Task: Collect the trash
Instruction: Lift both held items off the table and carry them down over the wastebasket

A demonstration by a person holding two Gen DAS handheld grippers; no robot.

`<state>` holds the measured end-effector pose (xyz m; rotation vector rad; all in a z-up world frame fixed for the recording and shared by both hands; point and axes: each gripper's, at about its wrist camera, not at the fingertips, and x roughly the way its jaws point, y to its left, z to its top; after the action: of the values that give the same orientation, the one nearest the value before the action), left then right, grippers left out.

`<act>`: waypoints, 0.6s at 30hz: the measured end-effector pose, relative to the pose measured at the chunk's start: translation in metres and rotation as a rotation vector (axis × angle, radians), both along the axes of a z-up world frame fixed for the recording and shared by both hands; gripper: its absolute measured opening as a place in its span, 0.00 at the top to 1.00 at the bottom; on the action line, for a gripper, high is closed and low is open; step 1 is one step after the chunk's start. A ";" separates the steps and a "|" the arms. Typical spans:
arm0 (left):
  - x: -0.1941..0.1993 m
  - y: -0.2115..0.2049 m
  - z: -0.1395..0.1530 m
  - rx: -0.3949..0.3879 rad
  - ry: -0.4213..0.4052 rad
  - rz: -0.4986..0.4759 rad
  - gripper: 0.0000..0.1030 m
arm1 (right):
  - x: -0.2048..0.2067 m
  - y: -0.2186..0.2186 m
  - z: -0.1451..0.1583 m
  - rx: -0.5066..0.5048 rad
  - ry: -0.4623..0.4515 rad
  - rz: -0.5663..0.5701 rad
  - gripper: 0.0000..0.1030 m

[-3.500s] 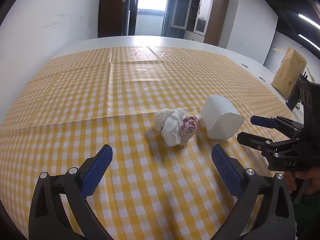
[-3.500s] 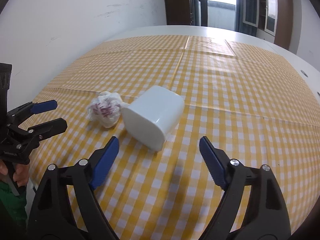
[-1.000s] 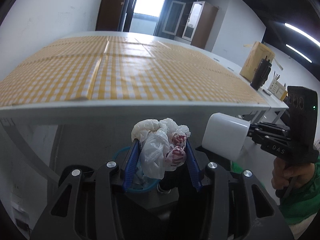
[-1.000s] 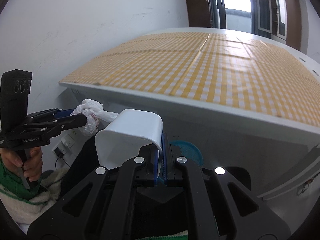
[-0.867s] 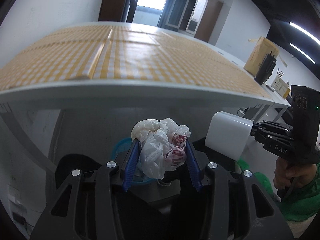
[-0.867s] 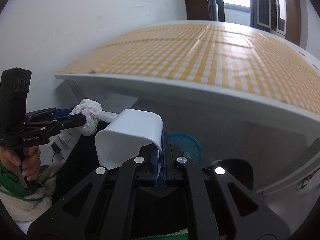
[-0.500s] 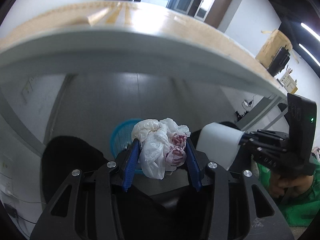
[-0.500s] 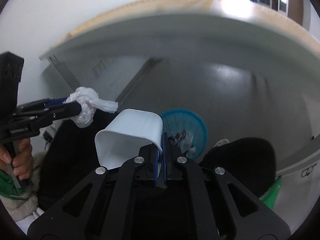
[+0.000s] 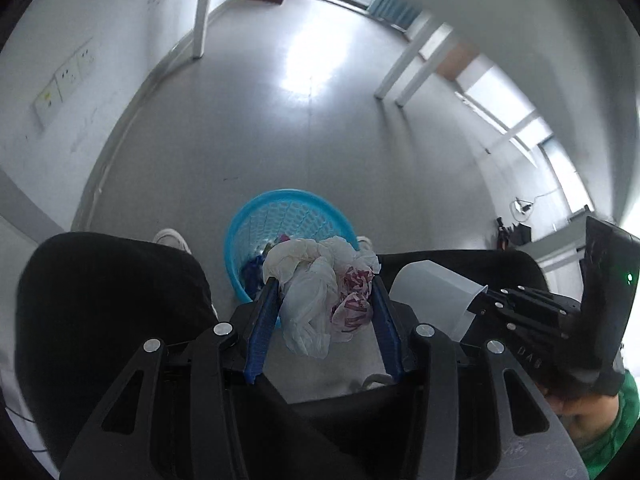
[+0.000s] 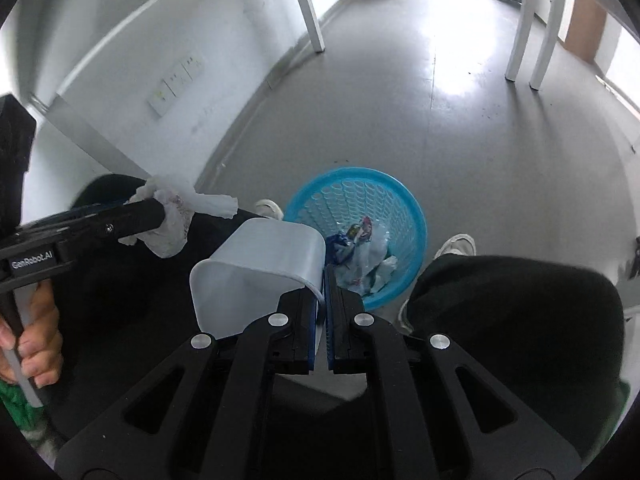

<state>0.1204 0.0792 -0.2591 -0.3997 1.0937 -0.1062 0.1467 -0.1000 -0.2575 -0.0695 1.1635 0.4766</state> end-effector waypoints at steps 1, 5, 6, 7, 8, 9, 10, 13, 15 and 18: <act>0.005 0.001 -0.004 0.004 0.009 0.005 0.57 | 0.005 0.003 -0.006 -0.010 0.009 0.004 0.97; 0.027 0.006 -0.025 -0.044 0.065 0.018 0.57 | 0.029 0.010 -0.032 -0.031 0.078 -0.021 0.97; 0.031 0.009 -0.030 -0.063 0.077 0.020 0.57 | 0.033 0.009 -0.037 -0.029 0.090 -0.032 0.97; 0.036 0.009 -0.035 -0.077 0.092 0.021 0.57 | 0.041 0.009 -0.043 -0.037 0.099 -0.043 0.97; 0.041 0.008 -0.042 -0.088 0.112 0.027 0.57 | 0.047 0.010 -0.048 -0.046 0.108 -0.050 0.97; 0.044 0.008 -0.045 -0.094 0.122 0.032 0.57 | 0.051 0.010 -0.052 -0.055 0.115 -0.051 0.97; 0.048 0.007 -0.047 -0.096 0.126 0.034 0.57 | 0.056 0.011 -0.055 -0.062 0.123 -0.054 0.97; 0.062 0.004 -0.056 -0.076 0.146 0.036 0.57 | 0.069 0.011 -0.068 -0.078 0.145 -0.062 0.97; 0.073 0.003 -0.064 -0.058 0.161 0.041 0.57 | 0.080 0.012 -0.078 -0.072 0.165 -0.062 0.97; 0.086 -0.001 -0.074 -0.048 0.185 0.047 0.57 | 0.088 0.006 -0.093 -0.067 0.214 -0.081 0.97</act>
<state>0.2060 0.0783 -0.3327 -0.4855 1.2645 -0.0551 0.2352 -0.0937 -0.3507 -0.0295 1.3869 0.3794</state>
